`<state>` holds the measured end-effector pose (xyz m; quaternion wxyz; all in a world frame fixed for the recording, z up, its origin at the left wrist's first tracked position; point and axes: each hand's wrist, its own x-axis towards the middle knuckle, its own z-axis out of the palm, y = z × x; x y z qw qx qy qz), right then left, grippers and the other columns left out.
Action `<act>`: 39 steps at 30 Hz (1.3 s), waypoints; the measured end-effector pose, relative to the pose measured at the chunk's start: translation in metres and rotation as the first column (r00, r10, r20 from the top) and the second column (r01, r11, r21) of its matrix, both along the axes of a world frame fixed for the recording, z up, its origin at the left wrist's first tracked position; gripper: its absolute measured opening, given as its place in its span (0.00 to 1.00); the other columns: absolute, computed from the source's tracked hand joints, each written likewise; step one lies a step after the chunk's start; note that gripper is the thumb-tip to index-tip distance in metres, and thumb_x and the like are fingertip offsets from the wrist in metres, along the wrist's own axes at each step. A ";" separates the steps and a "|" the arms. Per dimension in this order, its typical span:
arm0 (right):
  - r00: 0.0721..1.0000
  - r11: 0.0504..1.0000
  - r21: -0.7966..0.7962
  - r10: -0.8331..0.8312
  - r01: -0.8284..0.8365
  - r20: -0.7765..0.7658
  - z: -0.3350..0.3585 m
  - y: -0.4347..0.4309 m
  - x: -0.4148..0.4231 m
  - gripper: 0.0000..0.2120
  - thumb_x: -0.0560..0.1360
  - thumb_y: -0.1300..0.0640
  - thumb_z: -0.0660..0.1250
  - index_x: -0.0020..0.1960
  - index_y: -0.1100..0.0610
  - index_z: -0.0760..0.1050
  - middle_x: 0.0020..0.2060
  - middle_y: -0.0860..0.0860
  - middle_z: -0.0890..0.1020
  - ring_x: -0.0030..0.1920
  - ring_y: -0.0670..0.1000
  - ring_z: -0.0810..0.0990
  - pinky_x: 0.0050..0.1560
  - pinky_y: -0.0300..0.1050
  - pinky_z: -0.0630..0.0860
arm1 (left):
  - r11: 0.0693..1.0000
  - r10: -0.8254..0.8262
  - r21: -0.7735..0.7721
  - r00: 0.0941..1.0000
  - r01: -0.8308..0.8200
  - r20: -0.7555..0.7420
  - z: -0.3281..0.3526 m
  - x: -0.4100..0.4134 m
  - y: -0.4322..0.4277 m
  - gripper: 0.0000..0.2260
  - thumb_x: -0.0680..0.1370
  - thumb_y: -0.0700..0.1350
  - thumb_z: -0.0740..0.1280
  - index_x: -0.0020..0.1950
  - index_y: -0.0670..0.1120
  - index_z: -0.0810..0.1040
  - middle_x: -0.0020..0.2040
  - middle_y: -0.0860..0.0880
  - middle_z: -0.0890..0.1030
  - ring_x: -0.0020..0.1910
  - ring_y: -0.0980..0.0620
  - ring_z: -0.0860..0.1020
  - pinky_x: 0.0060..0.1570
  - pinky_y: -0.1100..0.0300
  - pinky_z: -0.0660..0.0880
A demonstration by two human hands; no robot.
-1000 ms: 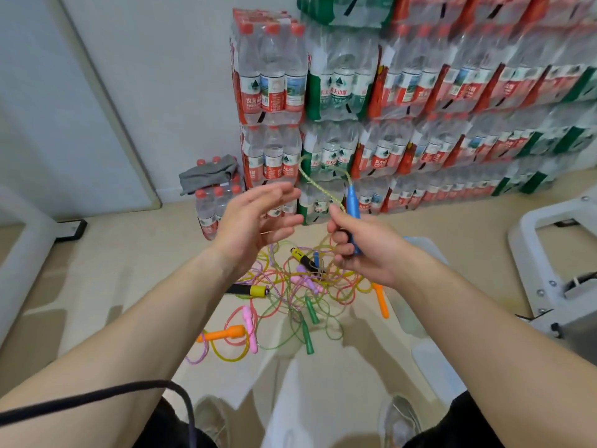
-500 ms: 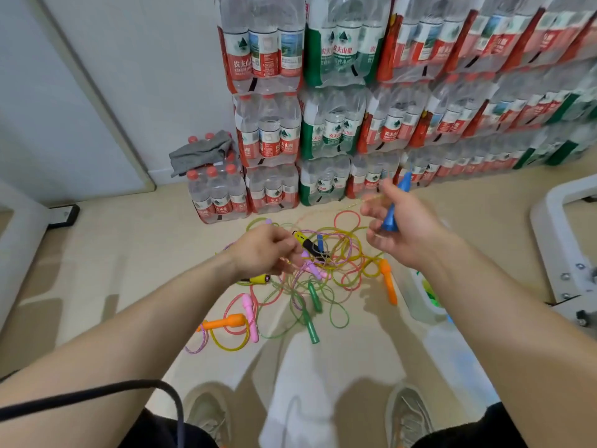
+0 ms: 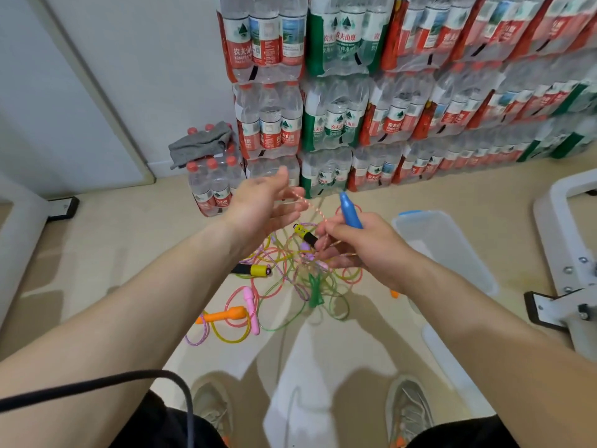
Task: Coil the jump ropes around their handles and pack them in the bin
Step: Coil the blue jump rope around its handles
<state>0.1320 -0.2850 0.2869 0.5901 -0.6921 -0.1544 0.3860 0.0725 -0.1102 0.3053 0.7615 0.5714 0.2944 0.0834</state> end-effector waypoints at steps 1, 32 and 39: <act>0.998 0.998 0.046 -0.050 0.052 -0.044 0.004 0.000 0.000 0.08 0.83 0.61 0.62 0.48 0.60 0.78 0.36 0.53 0.83 0.35 0.50 0.83 0.35 0.39 0.81 | 1.000 0.017 0.010 1.000 -0.016 -0.020 -0.002 -0.002 -0.004 0.10 0.84 0.49 0.62 0.51 0.43 0.76 0.53 0.43 0.82 0.47 0.45 0.83 0.51 0.49 0.80; 0.985 0.986 -0.119 0.128 -0.115 0.113 -0.018 -0.013 -0.006 0.06 0.81 0.58 0.66 0.46 0.52 0.78 0.44 0.52 0.80 0.45 0.48 0.78 0.46 0.43 0.73 | 0.967 -0.126 -0.226 0.992 0.118 -0.021 0.001 -0.015 -0.017 0.09 0.85 0.39 0.58 0.58 0.40 0.77 0.46 0.44 0.87 0.42 0.50 0.86 0.37 0.61 0.83; 1.000 0.999 0.036 0.022 -0.022 0.010 -0.006 -0.009 -0.004 0.09 0.83 0.61 0.62 0.44 0.57 0.73 0.36 0.54 0.80 0.33 0.52 0.82 0.33 0.38 0.78 | 0.997 -0.071 0.010 0.993 0.073 -0.097 -0.004 -0.011 -0.015 0.18 0.85 0.54 0.56 0.58 0.43 0.78 0.52 0.44 0.86 0.47 0.47 0.84 0.48 0.54 0.79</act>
